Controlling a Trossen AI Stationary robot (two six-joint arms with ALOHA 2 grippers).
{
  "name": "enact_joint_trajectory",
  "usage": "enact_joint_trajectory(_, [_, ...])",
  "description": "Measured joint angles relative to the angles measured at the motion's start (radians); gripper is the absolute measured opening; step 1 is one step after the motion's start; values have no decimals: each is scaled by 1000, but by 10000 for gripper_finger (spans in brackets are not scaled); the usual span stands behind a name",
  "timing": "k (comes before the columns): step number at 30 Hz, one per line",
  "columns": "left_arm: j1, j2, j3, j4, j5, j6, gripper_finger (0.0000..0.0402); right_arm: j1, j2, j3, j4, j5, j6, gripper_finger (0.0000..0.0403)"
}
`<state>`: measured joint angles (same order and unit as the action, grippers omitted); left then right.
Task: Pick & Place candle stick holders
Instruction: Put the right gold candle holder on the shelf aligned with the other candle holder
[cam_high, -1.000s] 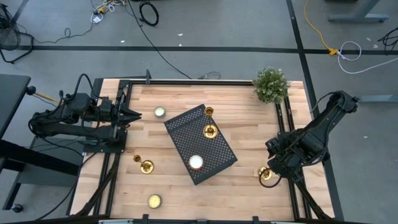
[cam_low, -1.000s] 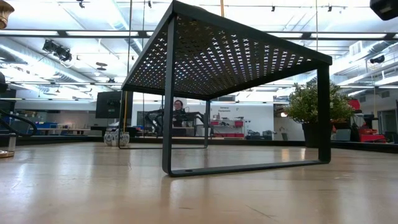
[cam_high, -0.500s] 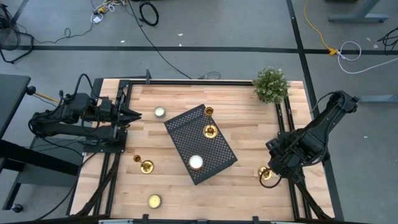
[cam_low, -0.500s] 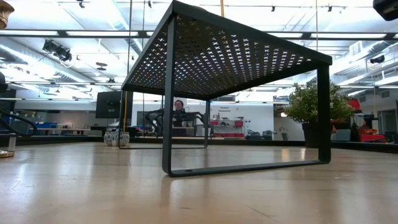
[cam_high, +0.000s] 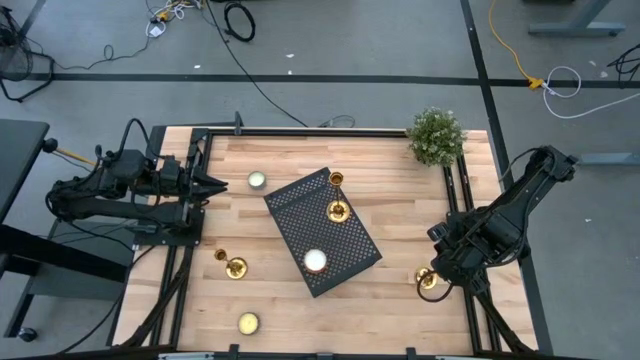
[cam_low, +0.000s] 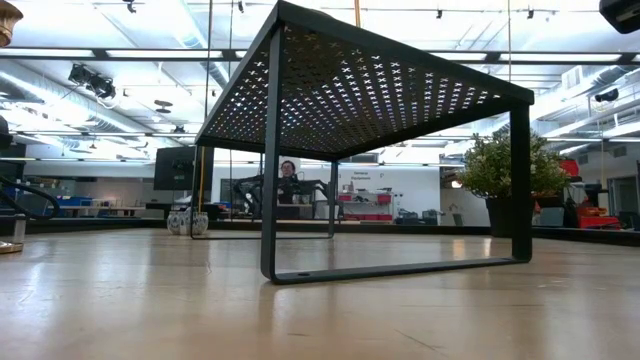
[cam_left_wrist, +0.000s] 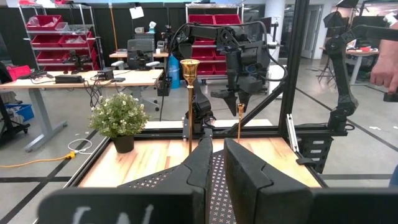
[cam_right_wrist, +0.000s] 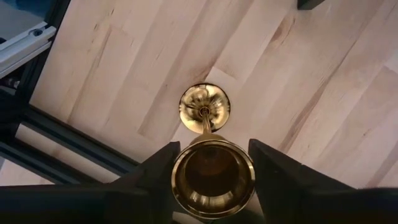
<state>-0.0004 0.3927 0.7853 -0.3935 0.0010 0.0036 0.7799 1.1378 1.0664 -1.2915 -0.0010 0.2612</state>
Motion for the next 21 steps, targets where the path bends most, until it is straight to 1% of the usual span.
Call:
enact_joint_trajectory(12, [0,0,0,0,0,0,46,0,0,0,1,0,0,140])
enact_joint_trajectory(15, [0,0,0,0,0,0,46,0,0,0,1,0,0,139])
enact_joint_trajectory(21, [0,0,0,0,0,0,46,0,0,0,0,0,0,151])
